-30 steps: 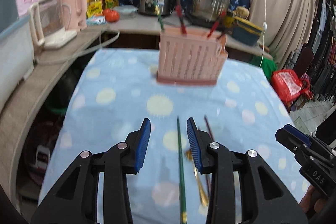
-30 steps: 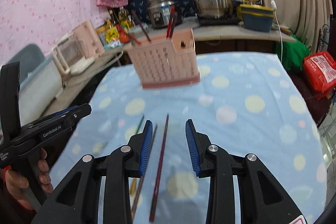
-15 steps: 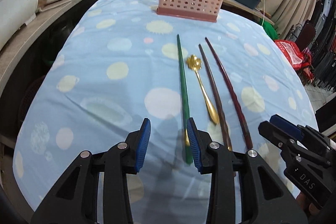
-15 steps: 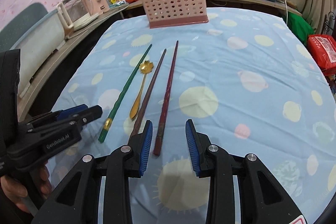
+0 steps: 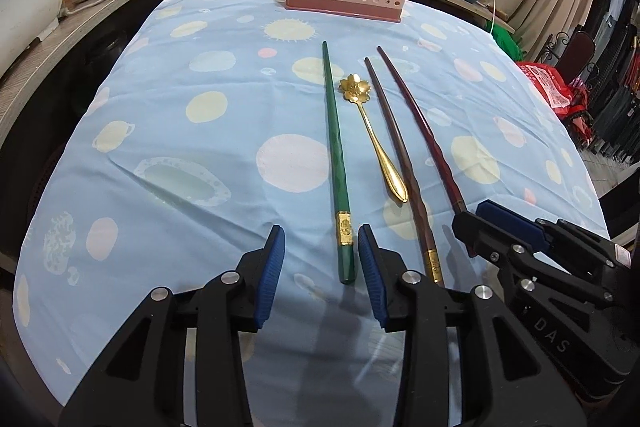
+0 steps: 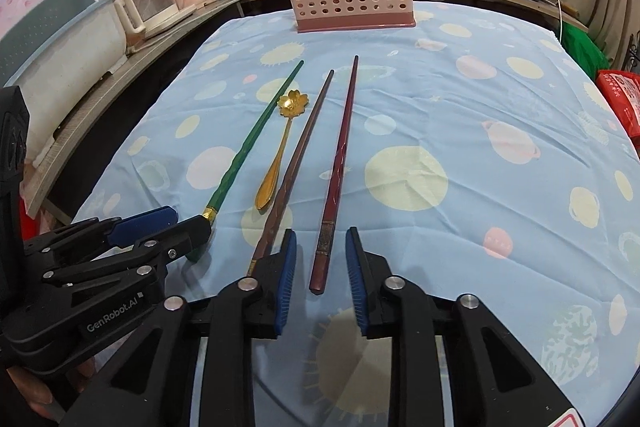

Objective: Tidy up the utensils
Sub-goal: 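Grasp a dark red chopstick with the right tool while the left grasps the green chopstick, then lift both chopsticks and carry them toward the pink holder with both tools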

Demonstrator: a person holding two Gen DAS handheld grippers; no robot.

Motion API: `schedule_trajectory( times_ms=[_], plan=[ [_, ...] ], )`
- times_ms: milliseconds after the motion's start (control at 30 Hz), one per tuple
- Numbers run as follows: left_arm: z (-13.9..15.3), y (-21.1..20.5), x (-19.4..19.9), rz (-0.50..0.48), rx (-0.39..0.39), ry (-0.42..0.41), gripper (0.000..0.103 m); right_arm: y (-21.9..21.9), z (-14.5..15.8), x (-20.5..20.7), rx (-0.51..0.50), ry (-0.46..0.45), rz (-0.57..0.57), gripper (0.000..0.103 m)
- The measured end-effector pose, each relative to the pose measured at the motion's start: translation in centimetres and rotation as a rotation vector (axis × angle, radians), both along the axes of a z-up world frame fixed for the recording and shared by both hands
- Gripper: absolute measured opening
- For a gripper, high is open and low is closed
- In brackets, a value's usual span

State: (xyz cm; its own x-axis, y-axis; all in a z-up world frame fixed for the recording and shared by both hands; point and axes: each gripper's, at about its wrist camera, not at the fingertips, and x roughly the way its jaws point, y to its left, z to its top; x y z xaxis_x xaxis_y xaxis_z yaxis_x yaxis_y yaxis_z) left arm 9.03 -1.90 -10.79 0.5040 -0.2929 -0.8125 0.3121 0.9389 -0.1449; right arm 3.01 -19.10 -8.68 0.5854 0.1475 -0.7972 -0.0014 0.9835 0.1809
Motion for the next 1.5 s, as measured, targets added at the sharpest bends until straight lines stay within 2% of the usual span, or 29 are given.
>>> schedule_trajectory(
  times_ms=[167, 400, 567, 733, 1133, 1500],
  plan=[
    [-0.2, -0.2, 0.0, -0.001, 0.009, -0.009, 0.036, -0.1, -0.4, 0.1, -0.007, 0.009, -0.001, 0.014],
    [-0.3, -0.5, -0.2, -0.009, 0.017, -0.019, 0.033, -0.2, -0.5, 0.0, -0.009, 0.007, 0.000, 0.011],
    [-0.3, -0.6, -0.3, -0.026, 0.000, -0.010, 0.016, -0.4, -0.6, -0.1, 0.000, 0.008, -0.005, 0.008],
    [-0.3, -0.8, -0.5, -0.043, -0.010, -0.006, 0.007, -0.4, -0.6, -0.4, -0.001, 0.008, -0.005, 0.008],
    [0.9, 0.0, -1.0, -0.026, -0.049, -0.007, 0.007, -1.9, 0.1, -2.0, 0.033, 0.002, -0.035, 0.007],
    [4.5, 1.2, -1.5, 0.000, -0.087, -0.063, 0.007, -3.5, 3.7, -3.5, 0.067, -0.078, -0.069, 0.007]
  ],
)
